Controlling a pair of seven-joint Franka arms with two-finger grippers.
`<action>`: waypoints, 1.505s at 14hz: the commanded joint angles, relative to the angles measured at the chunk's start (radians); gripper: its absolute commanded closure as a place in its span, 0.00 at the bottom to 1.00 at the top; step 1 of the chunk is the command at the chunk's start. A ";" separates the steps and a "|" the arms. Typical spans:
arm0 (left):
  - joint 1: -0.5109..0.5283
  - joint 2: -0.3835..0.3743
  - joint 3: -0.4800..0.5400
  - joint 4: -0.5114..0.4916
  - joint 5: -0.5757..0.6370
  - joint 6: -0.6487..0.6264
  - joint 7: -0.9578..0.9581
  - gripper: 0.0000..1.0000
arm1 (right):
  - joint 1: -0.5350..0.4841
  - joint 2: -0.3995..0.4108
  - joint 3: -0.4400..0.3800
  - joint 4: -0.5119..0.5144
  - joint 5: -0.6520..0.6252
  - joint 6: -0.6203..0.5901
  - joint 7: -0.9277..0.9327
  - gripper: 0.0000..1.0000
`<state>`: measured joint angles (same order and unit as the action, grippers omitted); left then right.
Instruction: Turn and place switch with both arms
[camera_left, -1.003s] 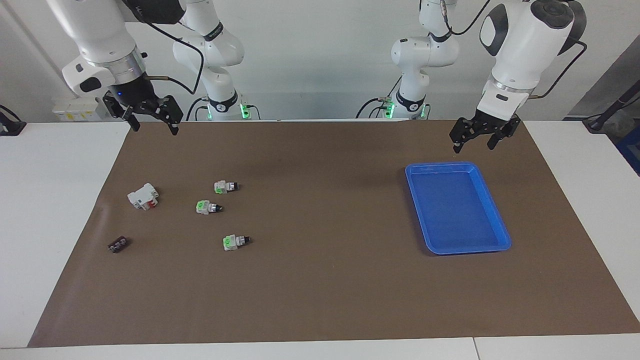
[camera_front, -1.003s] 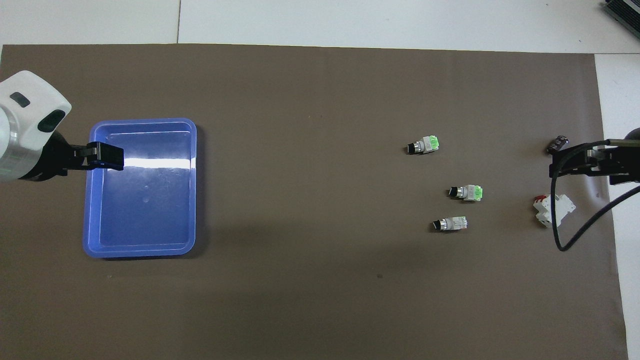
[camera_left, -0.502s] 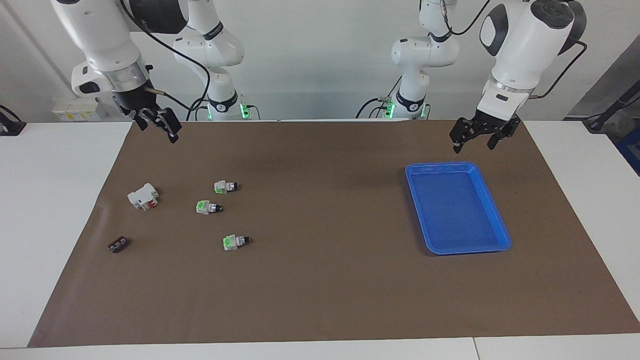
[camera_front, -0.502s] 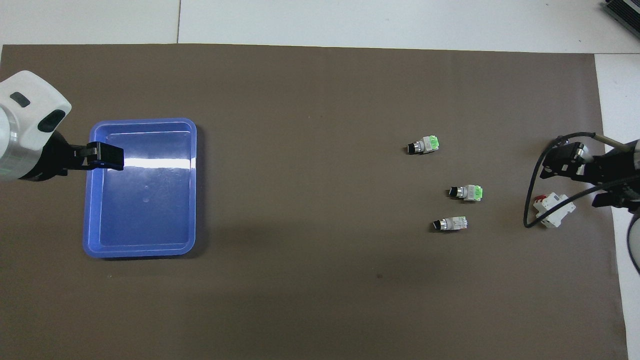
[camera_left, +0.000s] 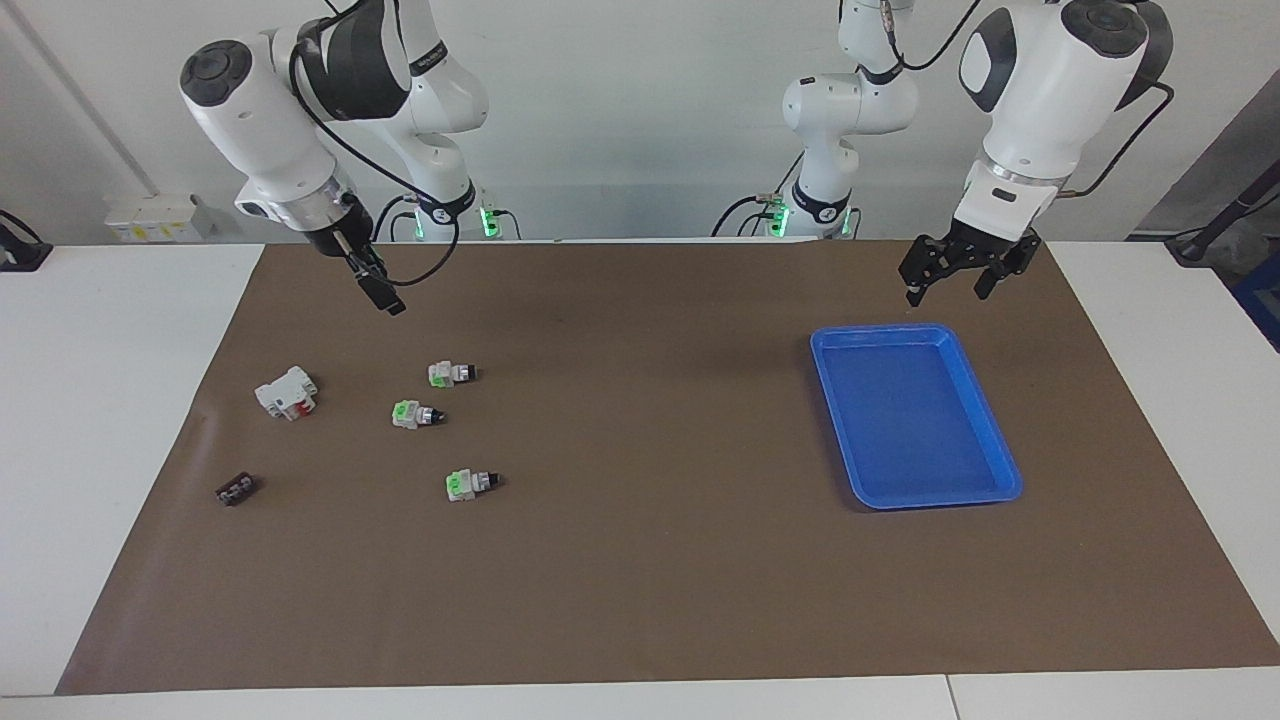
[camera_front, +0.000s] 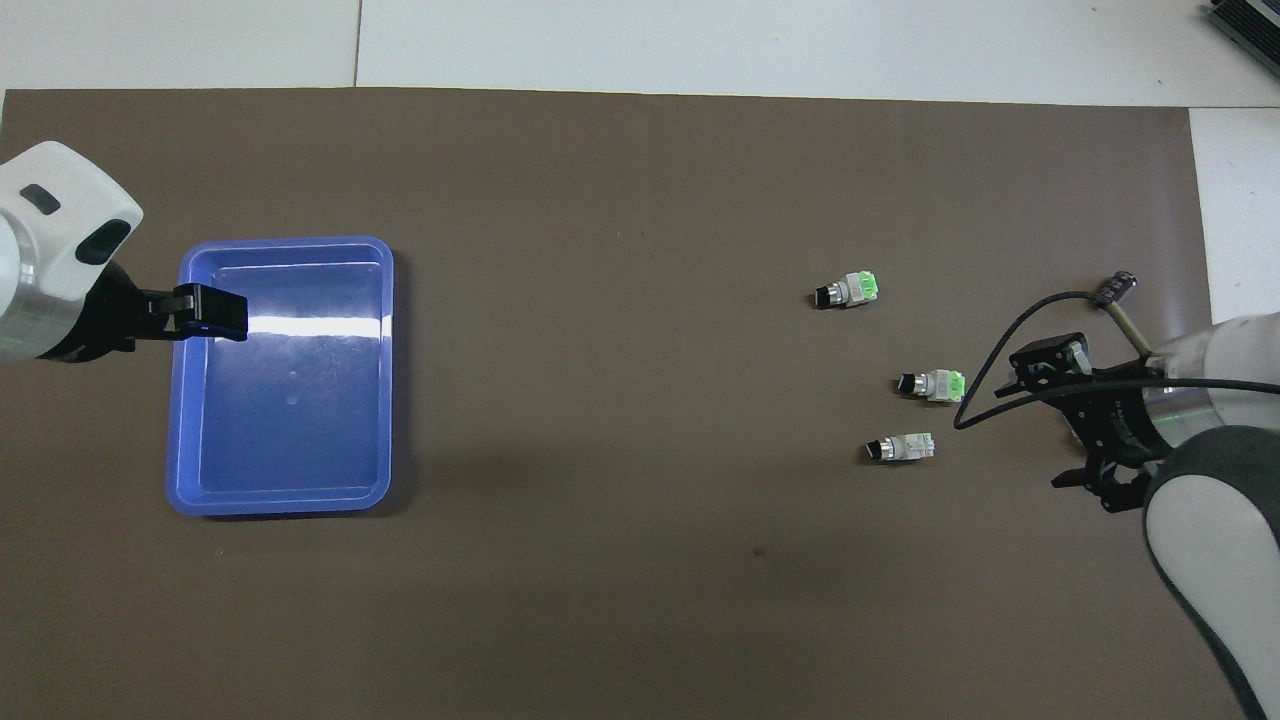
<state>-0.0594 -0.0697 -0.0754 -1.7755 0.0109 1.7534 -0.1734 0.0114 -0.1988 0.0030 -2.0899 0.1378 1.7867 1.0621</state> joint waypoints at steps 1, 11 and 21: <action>0.010 -0.030 -0.004 -0.028 -0.012 -0.002 0.011 0.00 | -0.001 -0.044 0.000 -0.048 0.019 0.028 -0.083 0.00; 0.010 -0.030 -0.004 -0.028 -0.012 -0.002 0.011 0.00 | 0.019 -0.004 0.005 -0.085 0.005 0.106 -1.409 0.00; 0.010 -0.030 -0.004 -0.028 -0.012 -0.003 0.011 0.00 | 0.081 -0.025 0.006 -0.356 -0.109 0.475 -2.465 0.00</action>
<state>-0.0594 -0.0697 -0.0754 -1.7755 0.0109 1.7534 -0.1735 0.0659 -0.1993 0.0081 -2.3515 0.0507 2.1537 -1.2885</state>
